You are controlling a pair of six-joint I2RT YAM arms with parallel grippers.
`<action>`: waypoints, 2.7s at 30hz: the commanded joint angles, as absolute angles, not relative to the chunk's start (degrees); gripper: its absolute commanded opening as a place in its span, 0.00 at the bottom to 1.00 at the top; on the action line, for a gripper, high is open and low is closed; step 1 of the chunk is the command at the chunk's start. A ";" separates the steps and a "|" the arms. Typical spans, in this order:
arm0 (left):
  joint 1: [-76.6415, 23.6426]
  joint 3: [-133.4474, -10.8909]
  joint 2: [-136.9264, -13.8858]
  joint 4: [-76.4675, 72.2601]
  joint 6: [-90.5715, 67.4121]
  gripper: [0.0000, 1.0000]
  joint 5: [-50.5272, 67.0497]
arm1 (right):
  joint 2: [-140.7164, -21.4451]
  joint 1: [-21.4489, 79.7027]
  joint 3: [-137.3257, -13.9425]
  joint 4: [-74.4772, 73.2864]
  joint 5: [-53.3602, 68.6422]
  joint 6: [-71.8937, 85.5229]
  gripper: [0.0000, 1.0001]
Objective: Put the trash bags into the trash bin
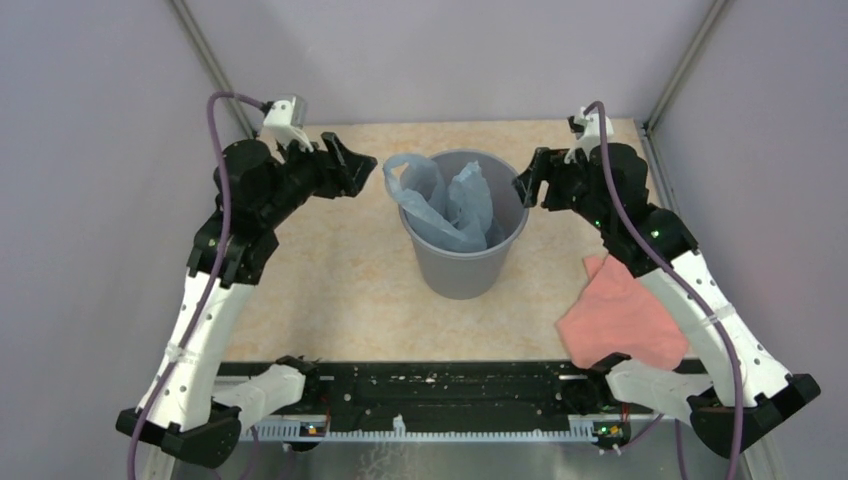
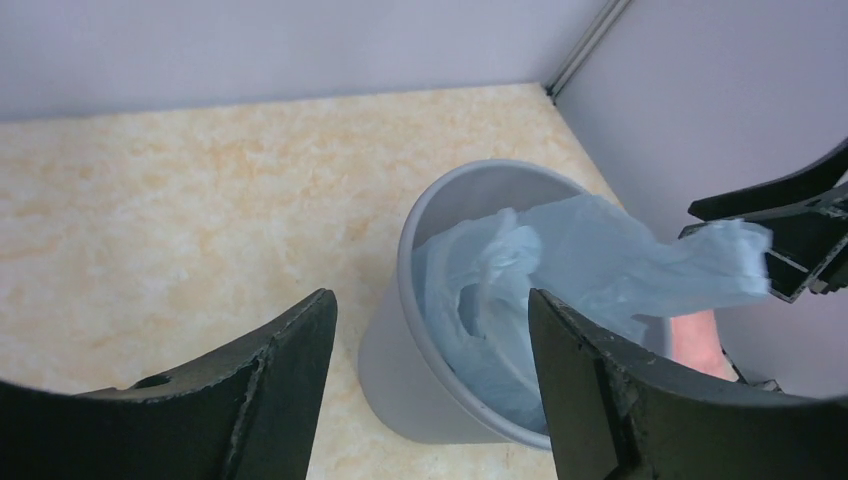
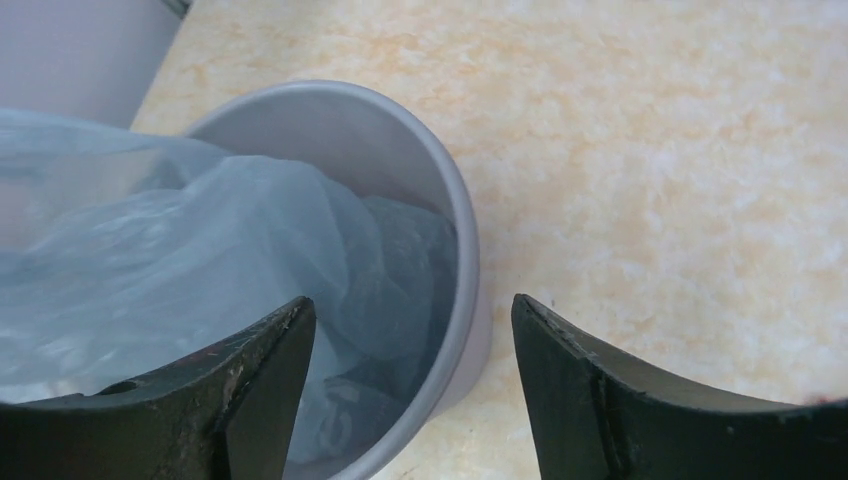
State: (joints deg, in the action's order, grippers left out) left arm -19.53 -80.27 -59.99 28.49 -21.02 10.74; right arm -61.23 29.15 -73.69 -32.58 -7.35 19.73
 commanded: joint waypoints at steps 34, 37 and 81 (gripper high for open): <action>-20.46 -87.83 -71.42 33.88 -15.41 0.19 32.85 | -75.94 43.38 -101.91 -43.11 -2.30 -1.73 0.38; -20.48 -83.49 -69.06 31.31 -18.33 0.08 30.18 | -77.27 43.36 -102.73 -45.02 -12.50 3.10 0.12; -20.39 -51.27 -53.35 37.07 -23.10 0.00 10.95 | -58.80 29.10 -71.08 -55.98 -31.38 16.69 0.06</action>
